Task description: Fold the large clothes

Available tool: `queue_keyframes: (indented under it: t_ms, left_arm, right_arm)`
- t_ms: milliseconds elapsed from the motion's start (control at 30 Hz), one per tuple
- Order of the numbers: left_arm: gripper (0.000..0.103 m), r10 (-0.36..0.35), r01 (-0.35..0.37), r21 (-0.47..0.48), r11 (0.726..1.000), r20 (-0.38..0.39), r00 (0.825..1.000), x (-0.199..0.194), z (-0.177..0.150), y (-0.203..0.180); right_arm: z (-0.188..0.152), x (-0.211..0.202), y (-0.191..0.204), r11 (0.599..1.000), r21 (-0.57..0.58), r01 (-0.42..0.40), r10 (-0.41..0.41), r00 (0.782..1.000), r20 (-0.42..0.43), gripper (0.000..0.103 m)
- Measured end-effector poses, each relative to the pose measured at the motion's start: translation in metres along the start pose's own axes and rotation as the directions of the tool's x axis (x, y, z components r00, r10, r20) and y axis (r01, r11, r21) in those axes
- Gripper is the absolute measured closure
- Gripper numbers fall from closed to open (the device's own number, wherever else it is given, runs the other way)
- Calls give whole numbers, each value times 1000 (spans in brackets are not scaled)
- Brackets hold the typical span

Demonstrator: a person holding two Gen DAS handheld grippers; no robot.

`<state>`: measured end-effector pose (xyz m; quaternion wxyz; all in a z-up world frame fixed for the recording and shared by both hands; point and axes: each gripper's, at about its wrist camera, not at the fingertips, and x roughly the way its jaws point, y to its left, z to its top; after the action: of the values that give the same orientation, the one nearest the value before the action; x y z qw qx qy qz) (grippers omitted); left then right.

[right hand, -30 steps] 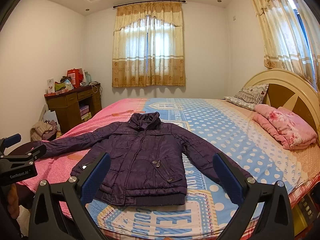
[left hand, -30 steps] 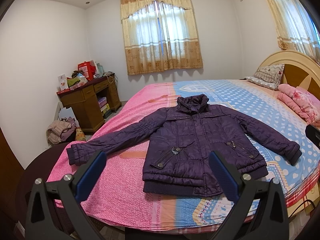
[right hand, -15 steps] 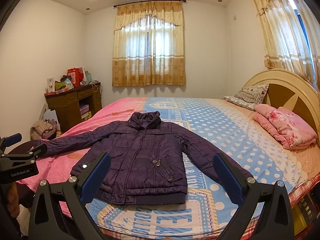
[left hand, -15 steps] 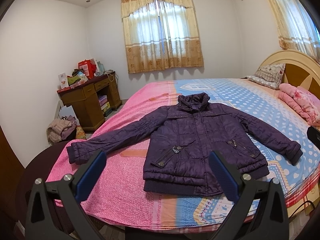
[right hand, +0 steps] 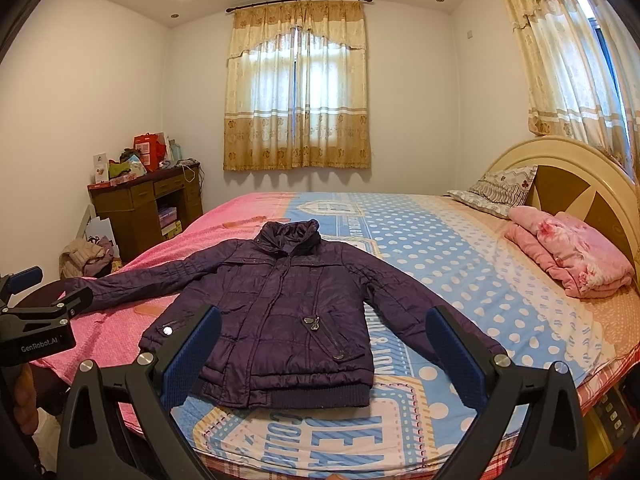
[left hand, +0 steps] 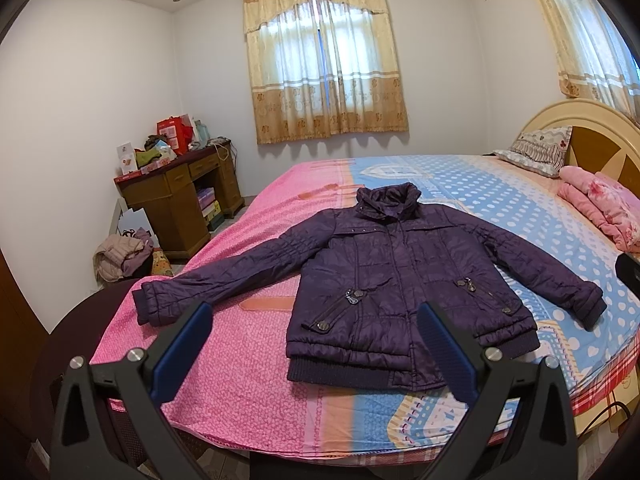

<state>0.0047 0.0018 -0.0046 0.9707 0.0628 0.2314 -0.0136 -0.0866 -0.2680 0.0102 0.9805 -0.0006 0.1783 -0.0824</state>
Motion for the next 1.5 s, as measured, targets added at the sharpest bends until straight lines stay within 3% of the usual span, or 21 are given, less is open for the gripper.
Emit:
queue_keyframes:
  t_ms: [1500]
  left_arm:
    - [0, 2, -2, -10, 1000, -8, 1000, 5, -4, 3]
  right_arm:
    - [-5, 4, 3, 1000, -4, 2, -2, 1000, -18, 1]
